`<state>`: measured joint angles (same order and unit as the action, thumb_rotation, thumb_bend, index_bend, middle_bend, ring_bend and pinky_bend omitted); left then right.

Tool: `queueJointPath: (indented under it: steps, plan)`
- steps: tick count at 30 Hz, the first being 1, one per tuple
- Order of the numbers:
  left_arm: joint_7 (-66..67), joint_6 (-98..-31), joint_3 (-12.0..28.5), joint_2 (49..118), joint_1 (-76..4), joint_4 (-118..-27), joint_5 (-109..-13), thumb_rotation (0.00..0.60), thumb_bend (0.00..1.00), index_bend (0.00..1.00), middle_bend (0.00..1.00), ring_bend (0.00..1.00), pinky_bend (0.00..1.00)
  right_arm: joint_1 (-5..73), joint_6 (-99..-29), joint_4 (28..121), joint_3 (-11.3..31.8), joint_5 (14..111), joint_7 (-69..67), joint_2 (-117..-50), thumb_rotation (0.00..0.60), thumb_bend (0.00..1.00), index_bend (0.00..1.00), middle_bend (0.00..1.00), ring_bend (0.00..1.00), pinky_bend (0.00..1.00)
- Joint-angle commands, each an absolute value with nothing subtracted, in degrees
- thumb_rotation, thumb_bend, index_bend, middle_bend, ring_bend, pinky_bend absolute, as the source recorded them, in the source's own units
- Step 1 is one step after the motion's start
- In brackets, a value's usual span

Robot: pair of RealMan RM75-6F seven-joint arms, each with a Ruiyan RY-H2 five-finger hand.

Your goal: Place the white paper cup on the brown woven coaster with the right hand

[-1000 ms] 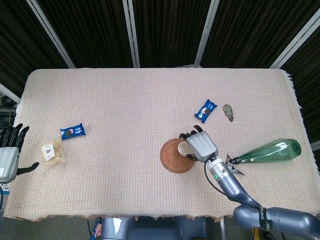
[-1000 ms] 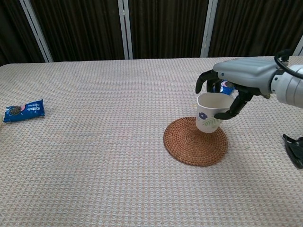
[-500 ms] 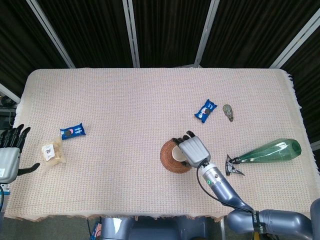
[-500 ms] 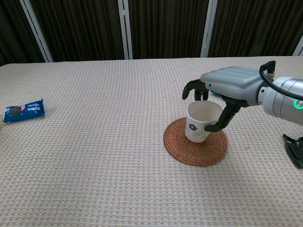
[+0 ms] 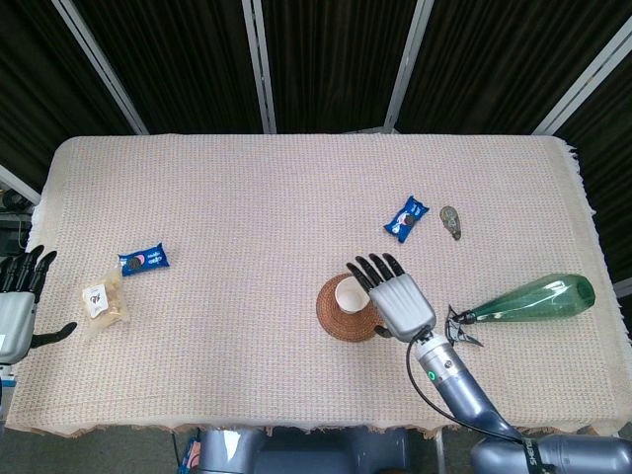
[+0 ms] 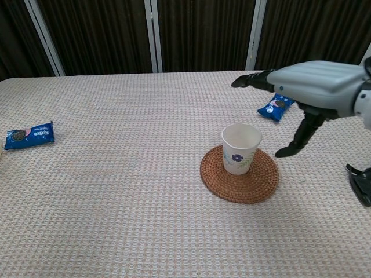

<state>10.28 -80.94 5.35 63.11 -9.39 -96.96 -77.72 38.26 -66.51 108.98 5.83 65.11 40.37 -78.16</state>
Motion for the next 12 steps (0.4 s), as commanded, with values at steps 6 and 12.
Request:
queueJointPath:
  steps: [6,12]
  plan:
    - [9.21,-82.40,4.70,62.54,-8.68,-97.30,-79.84,0.600,0.00,0.00,0.00,0.00,0.00,22.52,-86.13,95.56,-4.78,89.01,19.60,-70.48,0.600,0.00,0.00,0.00,0.00,0.00]
    - [8.93,-83.04,4.21,62.40,-8.28,-97.60,-80.97,0.600,0.00,0.00,0.00,0.00,0.00,18.22,-90.33,88.86,-4.61,89.55,12.94,-70.65,0.600,0.00,0.00,0.00,0.00,0.00]
